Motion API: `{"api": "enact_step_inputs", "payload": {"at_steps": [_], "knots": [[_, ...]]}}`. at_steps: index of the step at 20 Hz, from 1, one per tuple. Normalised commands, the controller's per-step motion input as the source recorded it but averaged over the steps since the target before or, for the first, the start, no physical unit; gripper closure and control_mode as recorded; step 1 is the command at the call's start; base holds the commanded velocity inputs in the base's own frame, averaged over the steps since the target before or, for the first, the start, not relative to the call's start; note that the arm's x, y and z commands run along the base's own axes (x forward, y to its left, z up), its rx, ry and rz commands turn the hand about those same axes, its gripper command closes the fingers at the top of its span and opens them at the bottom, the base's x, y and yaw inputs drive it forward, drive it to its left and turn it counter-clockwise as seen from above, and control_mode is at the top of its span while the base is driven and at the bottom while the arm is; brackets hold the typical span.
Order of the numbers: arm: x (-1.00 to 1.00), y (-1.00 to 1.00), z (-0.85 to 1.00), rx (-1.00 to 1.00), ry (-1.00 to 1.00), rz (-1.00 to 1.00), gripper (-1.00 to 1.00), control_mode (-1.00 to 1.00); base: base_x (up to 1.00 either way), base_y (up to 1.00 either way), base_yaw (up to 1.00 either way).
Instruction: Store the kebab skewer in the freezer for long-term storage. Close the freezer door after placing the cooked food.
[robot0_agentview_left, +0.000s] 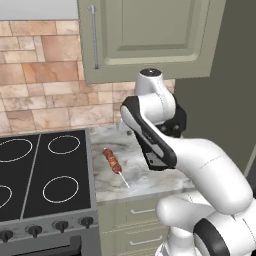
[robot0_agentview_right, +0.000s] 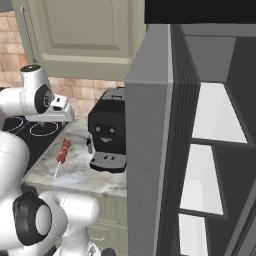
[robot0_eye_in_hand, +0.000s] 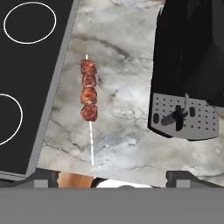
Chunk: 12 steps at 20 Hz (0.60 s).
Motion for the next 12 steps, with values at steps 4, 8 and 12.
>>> {"api": "enact_step_inputs", "payload": {"at_steps": [4,8,12], "knots": [[0.0,0.39,-0.64,0.0,0.05,0.01,-1.0,-1.0,0.0,0.0,0.0],[0.0,0.5,-0.88,-0.01,0.1,0.04,-1.0,-1.0,0.0,0.0,0.0],[0.04,0.23,-0.68,0.0,0.07,0.08,-1.0,-1.0,0.0,0.0,0.0]]}}
